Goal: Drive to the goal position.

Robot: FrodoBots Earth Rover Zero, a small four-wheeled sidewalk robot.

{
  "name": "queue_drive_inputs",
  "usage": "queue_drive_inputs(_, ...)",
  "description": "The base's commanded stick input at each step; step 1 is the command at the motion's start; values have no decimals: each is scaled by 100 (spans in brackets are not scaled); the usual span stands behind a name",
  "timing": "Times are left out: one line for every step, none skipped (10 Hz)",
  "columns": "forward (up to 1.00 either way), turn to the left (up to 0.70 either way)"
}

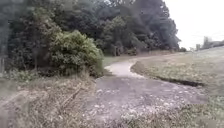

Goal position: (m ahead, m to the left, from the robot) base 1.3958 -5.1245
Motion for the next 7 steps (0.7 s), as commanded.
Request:
queue_drive_inputs(0,0)
queue_drive_inputs(0,0)
queue_drive_inputs(0,0)
queue_drive_inputs(0,0)
queue_drive_inputs(0,0)
queue_drive_inputs(0,0)
queue_drive_inputs(0,0)
